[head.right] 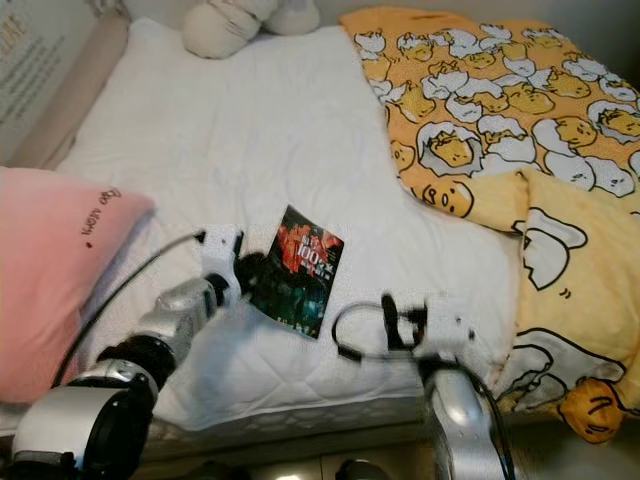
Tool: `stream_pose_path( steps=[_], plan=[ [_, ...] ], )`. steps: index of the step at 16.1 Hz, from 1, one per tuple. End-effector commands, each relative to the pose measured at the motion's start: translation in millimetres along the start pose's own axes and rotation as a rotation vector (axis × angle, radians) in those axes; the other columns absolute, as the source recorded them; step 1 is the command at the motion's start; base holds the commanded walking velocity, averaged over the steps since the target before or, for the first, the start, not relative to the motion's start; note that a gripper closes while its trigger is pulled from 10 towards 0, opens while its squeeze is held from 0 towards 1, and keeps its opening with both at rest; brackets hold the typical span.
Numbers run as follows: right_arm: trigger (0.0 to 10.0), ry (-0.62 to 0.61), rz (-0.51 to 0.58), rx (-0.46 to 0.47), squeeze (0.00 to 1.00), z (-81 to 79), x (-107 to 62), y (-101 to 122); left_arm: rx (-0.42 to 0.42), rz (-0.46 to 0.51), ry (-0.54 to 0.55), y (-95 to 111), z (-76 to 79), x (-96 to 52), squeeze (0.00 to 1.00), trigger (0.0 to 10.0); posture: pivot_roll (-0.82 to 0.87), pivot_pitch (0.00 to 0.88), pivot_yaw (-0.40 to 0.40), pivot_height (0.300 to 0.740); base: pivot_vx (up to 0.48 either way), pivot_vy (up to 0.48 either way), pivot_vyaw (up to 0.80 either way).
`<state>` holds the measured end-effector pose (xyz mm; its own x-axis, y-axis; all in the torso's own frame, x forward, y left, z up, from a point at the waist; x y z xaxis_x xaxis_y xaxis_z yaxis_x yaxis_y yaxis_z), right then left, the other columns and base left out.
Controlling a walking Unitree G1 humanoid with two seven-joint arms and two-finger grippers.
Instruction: Clean up the room
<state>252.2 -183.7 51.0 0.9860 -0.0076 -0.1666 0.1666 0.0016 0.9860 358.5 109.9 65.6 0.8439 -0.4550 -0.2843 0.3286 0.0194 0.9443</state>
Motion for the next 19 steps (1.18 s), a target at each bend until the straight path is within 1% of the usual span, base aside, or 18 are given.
stream_pose_path(
  steps=[1,2,3,4,6,7,8,9,10,11,12,13,14,15,16,17,18,19],
  plan=[
    [10.0,-0.053,0.035,0.028,0.0,5.4,5.1,6.5,0.064,0.091,0.006,16.1,-5.7,-3.6,0.0,0.0,-0.01,0.0,0.033,0.74,0.0,0.0,0.0],
    [10.0,-0.078,0.096,0.045,0.0,5.1,8.6,22.4,0.076,0.172,0.0,26.7,-4.8,-7.9,0.0,0.0,0.0,0.0,0.03,0.74,0.0,0.0,0.0],
    [10.0,-0.088,0.133,0.052,0.0,4.6,9.2,31.7,0.075,0.215,-0.007,32.1,-3.4,-11.3,0.0,0.0,0.0,0.0,0.03,0.74,0.0,0.0,0.0],
    [10.0,-0.086,0.2,0.05,0.0,2.4,9.8,47.1,0.084,0.301,-0.008,38.8,4.2,-22.8,0.0,0.0,0.02,0.0,0.023,0.74,0.0,0.0,0.0],
    [10.0,-0.073,0.21,0.04,0.0,1.4,12.1,48.4,0.087,0.347,0.009,40.7,10.0,-29.4,0.0,0.0,0.03,0.0,0.018,0.74,0.0,0.0,0.0],
    [10.0,-0.072,0.202,0.038,0.0,2.5,16.5,44.2,0.086,0.362,0.017,41.3,14.9,-29.0,0.0,0.0,0.05,0.0,0.014,0.74,0.0,0.0,0.0],
    [10.0,-0.067,0.199,0.038,0.0,1.9,20.2,42.9,0.098,0.347,0.015,39.2,19.5,-26.6,0.0,0.0,0.05,0.0,0.01,0.74,0.0,0.0,0.0],
    [10.0,-0.065,0.199,0.038,0.0,1.3,21.3,43.0,0.105,0.343,0.01,38.6,21.3,-26.4,0.0,7.8,0.05,0.0,0.01,0.74,0.0,0.0,0.0],
    [10.0,-0.055,0.209,0.029,0.0,-2.5,21.9,44.9,0.215,0.329,0.071,39.6,19.5,-27.7,0.0,10.0,0.06,0.0,0.008,0.74,0.0,0.0,0.0],
    [10.0,-0.046,0.207,0.011,0.0,-5.4,20.1,42.3,0.371,0.355,0.117,43.4,17.6,-30.4,0.62,10.0,0.05,0.0,0.003,0.74,0.0,0.0,0.0],
    [10.0,-0.056,0.195,0.016,0.0,-4.2,18.3,38.3,0.419,0.344,0.143,41.9,15.1,-29.5,1.0,10.0,0.05,0.0,-0.001,0.74,0.0,0.0,0.0],
    [10.0,-0.096,0.134,0.046,0.0,1.4,14.3,23.3,0.423,0.289,0.129,31.9,13.6,-24.2,1.0,10.0,0.04,0.0,-0.004,0.74,0.0,0.0,0.0],
    [10.0,-0.059,0.062,0.097,0.0,-3.1,15.0,11.0,0.416,0.254,0.15,27.2,10.4,-20.3,1.0,10.0,0.03,0.0,-0.004,0.74,0.0,0.0,0.0],
    [10.0,-0.023,-0.011,0.125,0.0,-7.5,14.0,-4.0,0.418,0.191,0.184,18.3,7.2,-14.5,1.0,10.0,0.02,0.0,-0.003,0.74,0.0,0.0,0.0],
    [10.0,-0.034,-0.027,0.15,0.0,-5.9,12.9,-9.0,0.413,0.155,0.194,13.2,6.6,-10.8,1.0,10.0,0.01,0.0,-0.003,0.74,0.0,0.0,0.0],
    [10.0,-0.075,-0.025,0.143,0.0,0.0,10.6,-11.8,0.403,0.122,0.215,8.7,5.2,-6.7,1.0,10.0,0.0,0.0,-0.001,0.74,0.0,0.0,0.0],
    [10.0,-0.081,-0.022,0.142,0.0,1.7,8.8,-12.3,0.417,0.108,0.231,7.7,3.4,-5.7,1.0,10.0,-0.01,0.0,0.0,0.74,0.0,0.0,0.0],
    [10.0,-0.062,-0.022,0.111,0.0,4.2,2.2,-14.8,0.397,0.102,0.272,8.4,-3.5,-5.2,1.0,10.0,-0.04,0.0,-0.005,0.74,0.0,0.0,0.0]
  ],
)
Point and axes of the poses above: a point about 5 cm out from each wrist's last joint towards the gripper, its own x axis pointing out of the wrist towards the gripper, its own y axis along the axis of the wrist's last joint, z = x × y, the point moved 1 cm from there along x, pointing out of the wrist towards the gripper, and after that the axes turned 1 degree about -x, right-handed, at the moved point
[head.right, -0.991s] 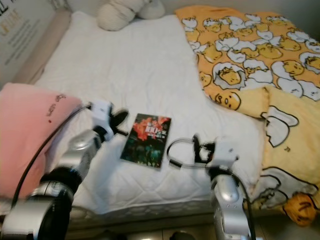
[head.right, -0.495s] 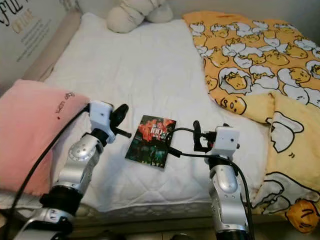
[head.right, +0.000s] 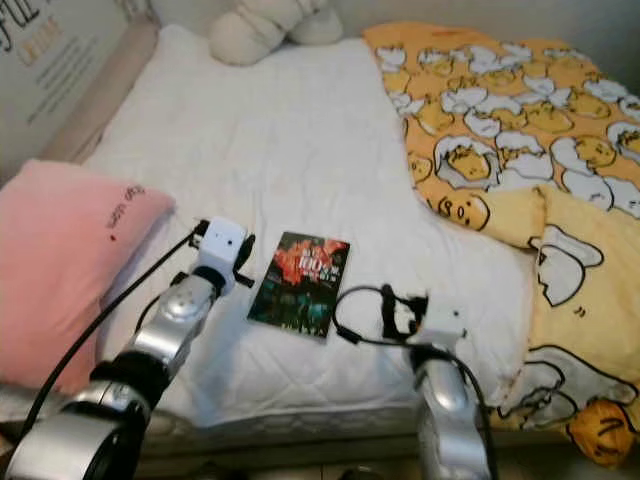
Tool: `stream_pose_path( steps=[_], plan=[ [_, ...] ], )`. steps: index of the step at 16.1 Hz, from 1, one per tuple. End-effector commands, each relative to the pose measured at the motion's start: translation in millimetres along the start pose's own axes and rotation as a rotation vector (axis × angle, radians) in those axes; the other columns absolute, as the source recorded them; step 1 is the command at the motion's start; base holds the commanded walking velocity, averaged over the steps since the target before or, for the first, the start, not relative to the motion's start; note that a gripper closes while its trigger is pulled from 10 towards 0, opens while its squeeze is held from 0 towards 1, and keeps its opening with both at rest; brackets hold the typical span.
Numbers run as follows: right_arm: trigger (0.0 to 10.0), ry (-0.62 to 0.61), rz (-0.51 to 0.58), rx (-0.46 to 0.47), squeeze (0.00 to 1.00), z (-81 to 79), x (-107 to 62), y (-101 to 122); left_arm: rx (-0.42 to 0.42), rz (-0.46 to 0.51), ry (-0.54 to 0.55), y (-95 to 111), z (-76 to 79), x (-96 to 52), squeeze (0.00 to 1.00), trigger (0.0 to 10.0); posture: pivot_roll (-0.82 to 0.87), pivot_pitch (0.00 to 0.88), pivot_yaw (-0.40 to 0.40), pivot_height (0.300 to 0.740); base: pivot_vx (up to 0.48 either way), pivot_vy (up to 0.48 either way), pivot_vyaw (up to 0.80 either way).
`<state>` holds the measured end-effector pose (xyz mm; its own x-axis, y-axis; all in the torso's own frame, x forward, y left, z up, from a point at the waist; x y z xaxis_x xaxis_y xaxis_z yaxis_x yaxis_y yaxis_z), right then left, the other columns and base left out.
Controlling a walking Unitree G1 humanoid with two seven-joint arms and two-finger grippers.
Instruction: Clean up the room
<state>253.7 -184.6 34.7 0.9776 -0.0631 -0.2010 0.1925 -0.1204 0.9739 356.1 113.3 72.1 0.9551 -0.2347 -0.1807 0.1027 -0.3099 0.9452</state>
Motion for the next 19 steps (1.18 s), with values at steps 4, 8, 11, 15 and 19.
stream_pose_path(
  steps=[4,8,11,15,19],
  plan=[
    [10.0,0.118,-0.053,-0.209,0.0,13.2,-36.0,-16.2,-0.05,-0.084,0.043,-7.2,-5.0,4.7,1.0,10.0,-0.11,0.0,-0.026,0.74,0.0,0.0,0.0],
    [10.0,0.241,-0.141,-0.284,0.0,10.4,-77.5,-30.4,-0.097,-0.14,-0.032,-9.4,18.7,8.0,1.0,10.0,-0.17,0.111,-0.054,0.74,0.0,0.0,0.0],
    [10.0,0.303,-0.164,-0.312,0.0,5.4,-103.7,-25.5,-0.153,-0.123,-0.064,0.7,30.0,12.8,1.0,10.0,-0.21,0.176,-0.077,0.74,0.0,0.0,0.0],
    [10.0,0.304,-0.183,-0.31,0.0,6.1,-120.7,-16.9,-0.115,-0.174,-0.002,-14.4,20.5,7.1,1.0,10.0,-0.24,0.199,-0.092,0.74,0.0,0.0,0.0],
    [10.0,0.301,-0.209,-0.308,0.0,6.5,-125.9,-15.8,-0.166,-0.22,0.043,-32.0,12.5,-1.4,1.0,10.0,-0.23,0.194,-0.098,0.74,0.0,0.0,0.0]
  ],
)
Point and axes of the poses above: a point about 5 cm out from each wrist's last joint towards the gripper, its own x axis pointing out of the wrist towards the gripper, its own y axis along the axis of the wrist's last joint, z = x × y, the point moved 1 cm from there along x, pointing out of the wrist towards the gripper, and after that the axes turned 1 degree about -x, right-handed, at the moved point
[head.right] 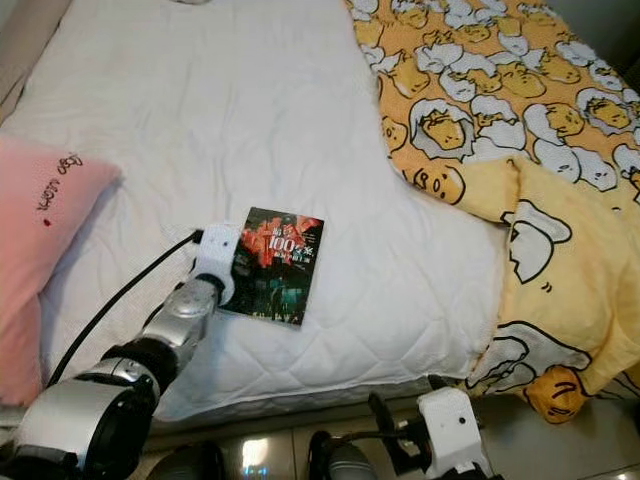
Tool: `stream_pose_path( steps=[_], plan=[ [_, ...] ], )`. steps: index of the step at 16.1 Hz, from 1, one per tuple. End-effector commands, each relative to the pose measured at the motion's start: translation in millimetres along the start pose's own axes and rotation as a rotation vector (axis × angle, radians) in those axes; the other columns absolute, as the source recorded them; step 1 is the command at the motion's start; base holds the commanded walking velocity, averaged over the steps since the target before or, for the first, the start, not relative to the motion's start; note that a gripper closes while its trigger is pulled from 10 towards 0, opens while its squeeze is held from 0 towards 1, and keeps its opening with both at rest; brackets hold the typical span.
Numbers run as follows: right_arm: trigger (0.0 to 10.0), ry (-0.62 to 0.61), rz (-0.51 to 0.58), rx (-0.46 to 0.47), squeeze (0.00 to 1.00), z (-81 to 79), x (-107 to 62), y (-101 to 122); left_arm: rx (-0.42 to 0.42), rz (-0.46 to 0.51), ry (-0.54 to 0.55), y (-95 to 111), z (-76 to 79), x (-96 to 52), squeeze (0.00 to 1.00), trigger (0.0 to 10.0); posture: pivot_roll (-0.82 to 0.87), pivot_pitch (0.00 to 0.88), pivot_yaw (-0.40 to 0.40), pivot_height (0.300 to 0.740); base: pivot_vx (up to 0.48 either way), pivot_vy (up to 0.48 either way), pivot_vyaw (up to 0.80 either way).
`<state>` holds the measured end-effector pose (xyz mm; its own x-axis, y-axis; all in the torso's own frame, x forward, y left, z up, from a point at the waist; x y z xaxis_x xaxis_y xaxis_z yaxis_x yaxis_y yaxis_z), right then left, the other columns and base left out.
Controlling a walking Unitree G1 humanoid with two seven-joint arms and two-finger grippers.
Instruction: Clean up the room
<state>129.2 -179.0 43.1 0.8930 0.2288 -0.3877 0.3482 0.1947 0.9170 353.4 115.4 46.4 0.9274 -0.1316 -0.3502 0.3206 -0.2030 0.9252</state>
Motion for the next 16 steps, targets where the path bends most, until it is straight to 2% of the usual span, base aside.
stream_pose_path(
  steps=[1,2,5,7,8,9,11,14,15,16],
  plan=[
    [10.0,0.005,-0.017,-0.004,0.0,0.7,-1.9,1.0,0.001,-0.029,-0.017,-10.4,6.3,-2.8,1.0,10.0,-0.23,0.193,-0.099,0.74,0.0,0.0,0.0],
    [10.0,0.006,-0.019,-0.004,0.0,0.5,-1.6,1.6,0.009,-0.031,-0.017,-11.3,6.7,-3.1,1.0,10.0,-0.23,0.193,-0.099,0.74,0.0,0.0,0.0],
    [10.0,0.008,-0.025,-0.005,0.0,2.8,-1.6,3.2,-0.141,-0.028,-0.081,-9.3,16.0,-2.6,1.0,10.0,-0.23,0.187,-0.104,0.74,0.0,0.0,0.0],
    [10.0,0.006,-0.038,-0.006,0.0,3.7,-2.6,2.2,-0.098,-0.073,-0.093,-16.6,18.9,-4.0,1.0,10.0,-0.24,0.188,-0.104,0.74,0.0,0.0,0.0],
    [10.0,0.005,-0.041,-0.005,0.0,3.3,-2.8,2.0,-0.125,-0.111,-0.101,-24.2,20.3,-5.9,0.0,10.0,-0.24,0.188,-0.103,0.74,0.0,0.0,0.0],
    [10.0,0.004,-0.044,-0.004,0.0,3.1,-3.2,1.9,-0.172,-0.152,-0.125,-31.9,24.1,-8.2,0.0,10.0,-0.24,0.189,-0.102,0.74,0.0,0.0,0.0],
    [10.0,0.002,-0.052,-0.003,0.0,2.7,-4.4,0.8,-0.18,-0.25,-0.162,-48.8,33.2,-13.9,0.0,10.0,-0.24,0.19,-0.101,0.74,0.0,0.0,0.0],
    [10.0,-0.002,-0.064,-0.002,0.0,3.2,-4.9,-0.5,-0.171,-0.338,-0.157,-63.9,34.0,-19.6,0.0,10.0,-0.25,0.194,-0.101,0.74,0.0,0.0,0.0],
    [10.0,-0.002,-0.067,-0.003,0.0,3.0,-5.1,-1.0,-0.204,-0.351,-0.175,-65.0,36.9,-20.4,0.0,10.0,-0.25,0.194,-0.102,0.74,0.0,0.0,0.0],
    [10.0,-0.002,-0.072,-0.003,0.0,3.0,-5.5,-1.5,-0.269,-0.358,-0.174,-65.2,38.3,-20.6,0.0,0.0,-0.25,0.196,-0.101,0.74,0.0,0.0,0.0]
  ],
)
Point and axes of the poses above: a point about 5 cm out from each wrist's last joint towards the gripper, its own x axis pointing out of the wrist towards the gripper, its own y axis along the axis of the wrist's last joint, z = x × y, the point moved 1 cm from there along x, pointing out of the wrist towards the gripper, and after that the axes turned 1 degree about -x, right-handed, at the moved point
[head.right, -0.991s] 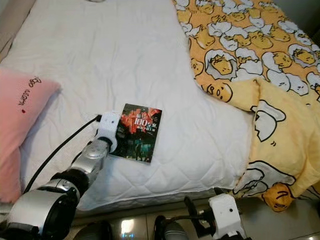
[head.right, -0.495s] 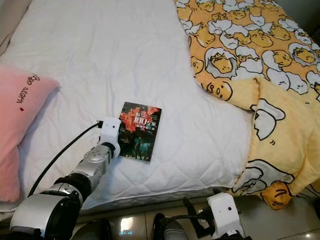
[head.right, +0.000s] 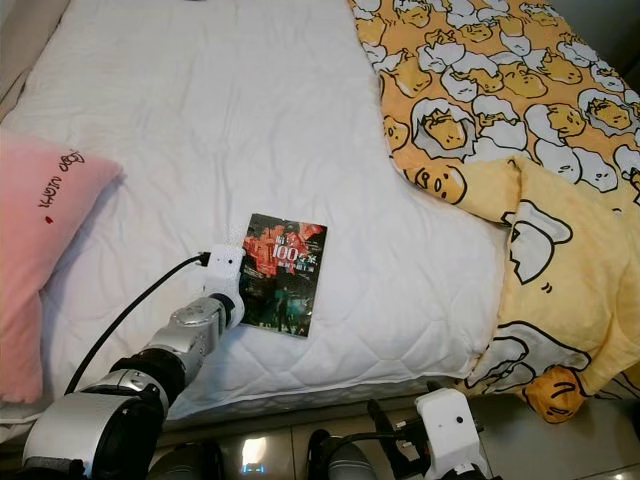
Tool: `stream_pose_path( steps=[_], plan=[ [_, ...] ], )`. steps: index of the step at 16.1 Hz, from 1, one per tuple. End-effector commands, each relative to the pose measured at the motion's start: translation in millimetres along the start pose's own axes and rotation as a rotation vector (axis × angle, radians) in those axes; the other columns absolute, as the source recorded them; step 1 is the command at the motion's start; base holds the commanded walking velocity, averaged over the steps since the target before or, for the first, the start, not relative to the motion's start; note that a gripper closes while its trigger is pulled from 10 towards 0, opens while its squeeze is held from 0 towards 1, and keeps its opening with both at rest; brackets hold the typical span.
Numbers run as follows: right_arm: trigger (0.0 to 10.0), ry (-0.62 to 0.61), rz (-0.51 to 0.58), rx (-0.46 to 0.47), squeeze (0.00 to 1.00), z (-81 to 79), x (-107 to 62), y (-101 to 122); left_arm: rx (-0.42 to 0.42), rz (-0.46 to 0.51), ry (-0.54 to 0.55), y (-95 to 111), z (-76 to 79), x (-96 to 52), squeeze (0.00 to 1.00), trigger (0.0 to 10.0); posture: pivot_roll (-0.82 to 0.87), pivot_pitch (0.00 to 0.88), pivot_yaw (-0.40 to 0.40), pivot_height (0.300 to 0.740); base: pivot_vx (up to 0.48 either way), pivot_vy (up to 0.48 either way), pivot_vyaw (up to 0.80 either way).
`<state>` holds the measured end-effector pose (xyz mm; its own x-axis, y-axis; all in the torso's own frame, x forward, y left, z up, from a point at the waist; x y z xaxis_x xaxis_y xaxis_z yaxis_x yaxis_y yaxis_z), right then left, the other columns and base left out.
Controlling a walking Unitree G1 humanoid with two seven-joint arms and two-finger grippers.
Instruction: Clean up the room
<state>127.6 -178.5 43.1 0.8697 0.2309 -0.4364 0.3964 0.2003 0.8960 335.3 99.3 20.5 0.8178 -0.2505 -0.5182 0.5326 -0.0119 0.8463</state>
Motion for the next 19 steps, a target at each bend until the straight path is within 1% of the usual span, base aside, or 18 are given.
stream_pose_path(
  steps=[1,2,3,4,5,8,10,11,13,15,16,17,19],
  plan=[
    [10.0,-0.016,-0.02,-0.009,0.0,3.9,-4.2,-1.3,-0.058,-0.17,-0.015,-43.2,7.2,-5.8,0.0,0.0,-0.25,0.197,-0.1,0.74,0.0,0.0,0.0],
    [10.0,-0.017,-0.02,-0.008,0.0,3.9,-3.9,-1.1,-0.083,-0.169,0.005,-42.4,4.3,-5.8,0.0,0.0,-0.25,0.195,-0.1,0.74,0.0,0.0,0.0],
    [10.0,-0.02,-0.02,-0.007,0.0,4.1,-3.7,-0.8,-0.12,-0.175,0.0,-43.1,4.3,-6.0,0.0,0.0,-0.26,0.193,-0.098,0.74,0.0,0.0,0.0],
    [10.0,-0.021,-0.02,-0.006,0.0,4.5,-3.5,-0.6,-0.141,-0.179,-0.013,-44.3,5.3,-6.3,0.0,0.0,-0.26,0.193,-0.096,0.74,0.0,0.0,0.0],
    [10.0,-0.026,-0.018,-0.004,0.0,5.9,-2.4,-0.4,-0.18,-0.194,-0.035,-47.3,7.1,-7.0,0.0,0.0,-0.25,0.192,-0.094,0.74,0.0,0.0,0.0],
    [10.0,-0.054,0.003,0.012,0.0,13.7,0.2,3.4,-0.177,-0.207,-0.046,-53.9,3.8,-9.5,0.0,0.0,-0.26,0.166,-0.077,0.74,0.0,0.0,0.0],
    [10.0,-0.06,0.006,0.016,0.0,14.6,2.7,4.0,-0.176,-0.2,-0.064,-53.0,4.8,-9.4,0.0,0.0,-0.26,0.167,-0.077,0.74,0.0,0.0,0.0],
    [10.0,-0.057,0.01,0.018,0.0,13.1,4.8,5.0,-0.191,-0.203,-0.073,-53.6,4.4,-9.8,0.0,0.0,-0.26,0.166,-0.073,0.74,0.0,0.0,0.0],
    [10.0,-0.058,0.012,0.02,0.0,12.8,5.6,5.4,-0.171,-0.209,-0.068,-54.2,2.8,-10.1,0.0,0.0,-0.26,0.163,-0.07,0.74,0.0,0.0,0.0],
    [10.0,-0.058,0.012,0.023,0.0,12.8,7.1,5.1,-0.218,-0.193,-0.058,-51.6,0.5,-9.8,0.0,0.0,-0.26,0.16,-0.066,0.74,0.0,0.0,0.0],
    [10.0,-0.056,0.014,0.023,0.0,13.1,9.4,5.2,-0.279,-0.17,-0.055,-47.3,-0.7,-9.0,0.0,0.0,-0.25,0.153,-0.065,0.74,0.0,0.0,0.0],
    [10.0,-0.056,0.016,0.022,0.0,13.7,10.4,5.6,-0.288,-0.163,-0.06,-45.9,-0.6,-8.8,0.0,0.0,-0.25,0.145,-0.066,0.74,0.0,0.0,0.0],
    [10.0,-0.055,0.025,0.015,0.0,15.9,14.8,7.8,-0.28,-0.146,-0.07,-41.6,0.0,-7.8,0.0,0.0,-0.25,0.129,-0.067,0.74,0.0,0.0,0.0]
  ],
)
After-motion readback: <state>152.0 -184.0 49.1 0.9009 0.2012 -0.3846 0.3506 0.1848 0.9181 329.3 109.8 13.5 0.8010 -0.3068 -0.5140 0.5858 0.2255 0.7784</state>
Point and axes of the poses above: a point about 5 cm out from each wrist's last joint towards the gripper, its own x axis pointing out of the wrist towards the gripper, its own y axis along the axis of the wrist's last joint, z = x × y, the point moved 1 cm from there along x, pointing out of the wrist towards the gripper, and after that the axes turned 1 degree about -x, right-handed, at the moved point
